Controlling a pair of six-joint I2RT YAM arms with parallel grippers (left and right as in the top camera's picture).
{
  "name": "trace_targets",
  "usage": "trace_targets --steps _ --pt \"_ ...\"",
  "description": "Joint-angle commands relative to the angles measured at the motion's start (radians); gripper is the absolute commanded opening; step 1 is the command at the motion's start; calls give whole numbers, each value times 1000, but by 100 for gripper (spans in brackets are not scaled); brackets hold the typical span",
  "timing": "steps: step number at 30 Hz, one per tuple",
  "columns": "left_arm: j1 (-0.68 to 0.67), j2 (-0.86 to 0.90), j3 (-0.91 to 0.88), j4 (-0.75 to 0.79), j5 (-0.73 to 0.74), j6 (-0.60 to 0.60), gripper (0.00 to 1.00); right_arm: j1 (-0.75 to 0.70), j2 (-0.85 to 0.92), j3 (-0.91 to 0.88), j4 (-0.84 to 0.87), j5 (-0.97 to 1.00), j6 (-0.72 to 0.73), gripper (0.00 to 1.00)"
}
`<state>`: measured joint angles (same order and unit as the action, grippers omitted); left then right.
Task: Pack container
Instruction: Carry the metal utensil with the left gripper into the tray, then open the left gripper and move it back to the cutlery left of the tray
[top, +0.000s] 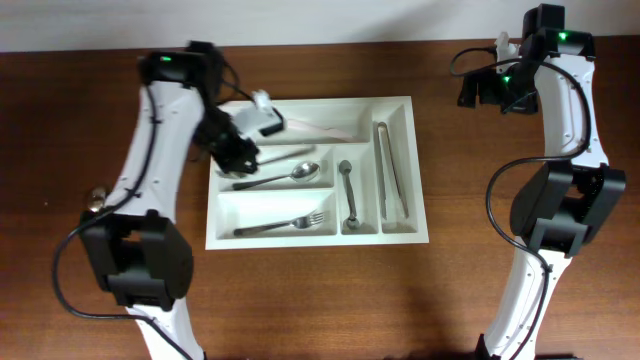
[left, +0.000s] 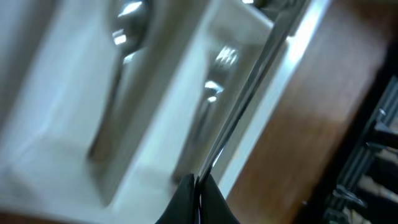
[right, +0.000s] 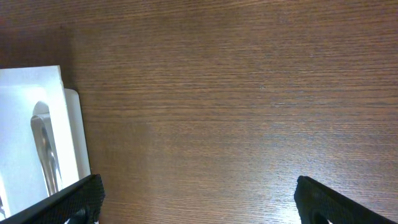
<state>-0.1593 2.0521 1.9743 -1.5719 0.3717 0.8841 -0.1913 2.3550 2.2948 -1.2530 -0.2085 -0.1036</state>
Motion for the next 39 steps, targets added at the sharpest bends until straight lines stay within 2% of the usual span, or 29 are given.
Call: trace_targets --steps 1,8,21,23,24,26,28,34,39 --pt "-79 -5 -54 0 29 49 1 -6 -48 24 0 -1 8 99" --pt "-155 -5 -202 37 -32 49 2 -6 -48 24 0 -1 8 99" --pt "-104 -5 -371 145 -47 45 2 -6 -48 24 0 -1 8 99" --pt "-103 -5 -394 162 -70 45 14 -6 -48 24 0 -1 8 99" --pt "-103 -5 -400 165 -81 45 23 -6 -48 24 0 -1 8 99" --pt "-103 -5 -401 166 -84 45 50 -6 -48 24 0 -1 8 99" --pt "-104 -6 -394 163 -84 35 54 -6 -48 24 0 -1 8 99" --pt "-82 -7 -262 146 -84 -64 54 -6 -48 24 0 -1 8 99" --pt "4 -7 -41 132 -96 -247 55 -6 -48 24 0 -1 8 99"
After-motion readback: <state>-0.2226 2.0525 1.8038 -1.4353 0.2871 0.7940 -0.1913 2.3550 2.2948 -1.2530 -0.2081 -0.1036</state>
